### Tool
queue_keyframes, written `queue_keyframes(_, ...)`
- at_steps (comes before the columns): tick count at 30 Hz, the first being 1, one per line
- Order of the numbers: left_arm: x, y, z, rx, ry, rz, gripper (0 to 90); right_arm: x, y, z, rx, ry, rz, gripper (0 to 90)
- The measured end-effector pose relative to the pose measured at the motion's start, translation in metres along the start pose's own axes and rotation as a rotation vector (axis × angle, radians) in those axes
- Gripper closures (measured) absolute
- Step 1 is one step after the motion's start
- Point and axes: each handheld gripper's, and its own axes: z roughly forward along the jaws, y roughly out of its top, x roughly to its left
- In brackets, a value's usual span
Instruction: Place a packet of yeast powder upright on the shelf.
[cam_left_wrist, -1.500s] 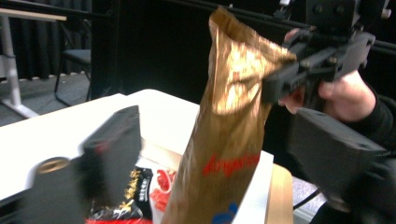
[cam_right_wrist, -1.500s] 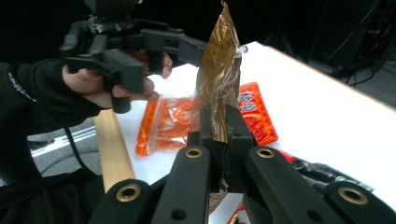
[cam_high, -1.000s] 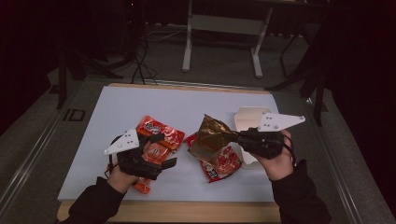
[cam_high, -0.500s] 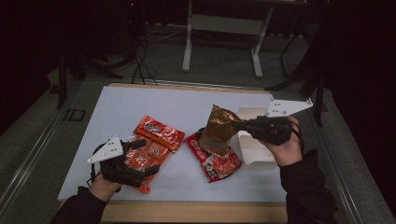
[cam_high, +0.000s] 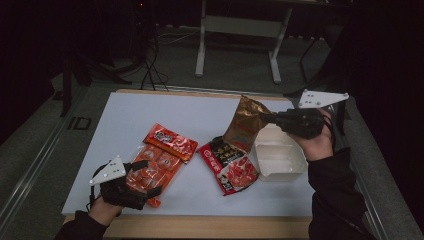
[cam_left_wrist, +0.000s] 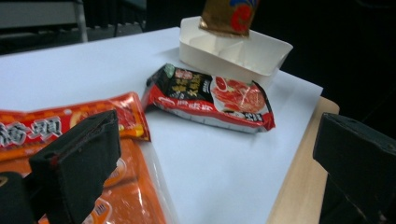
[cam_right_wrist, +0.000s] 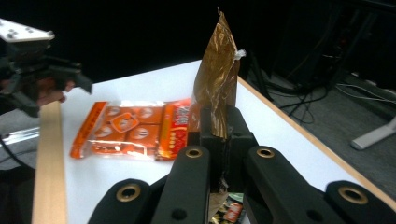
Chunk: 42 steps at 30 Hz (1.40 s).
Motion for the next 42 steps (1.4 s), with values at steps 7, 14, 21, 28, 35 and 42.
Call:
queue_keyframes(7,0.002,-0.011,0.001,-0.013,0.009,-0.016,1.5,-0.023,0.003,-0.005,0.005,-0.041,0.001,89.7)
queue_keyframes(14,0.005,-0.012,-0.002,-0.038,0.022,-0.027,1.5,-0.047,0.0,-0.01,0.019,-0.096,-0.002,89.7)
queue_keyframes(21,0.006,-0.013,0.0,-0.038,0.024,-0.027,1.5,-0.07,-0.005,-0.013,0.055,-0.162,0.003,89.7)
queue_keyframes(28,0.007,-0.014,0.001,-0.039,0.02,-0.035,1.5,-0.089,-0.015,-0.011,0.106,-0.217,0.021,89.8)
queue_keyframes(35,0.008,-0.014,0.0,-0.04,0.017,-0.039,1.5,-0.104,-0.024,-0.005,0.134,-0.245,0.039,89.8)
queue_keyframes(42,0.008,-0.015,0.002,-0.036,0.011,-0.048,1.5,-0.107,-0.025,0.008,0.197,-0.276,0.009,89.8)
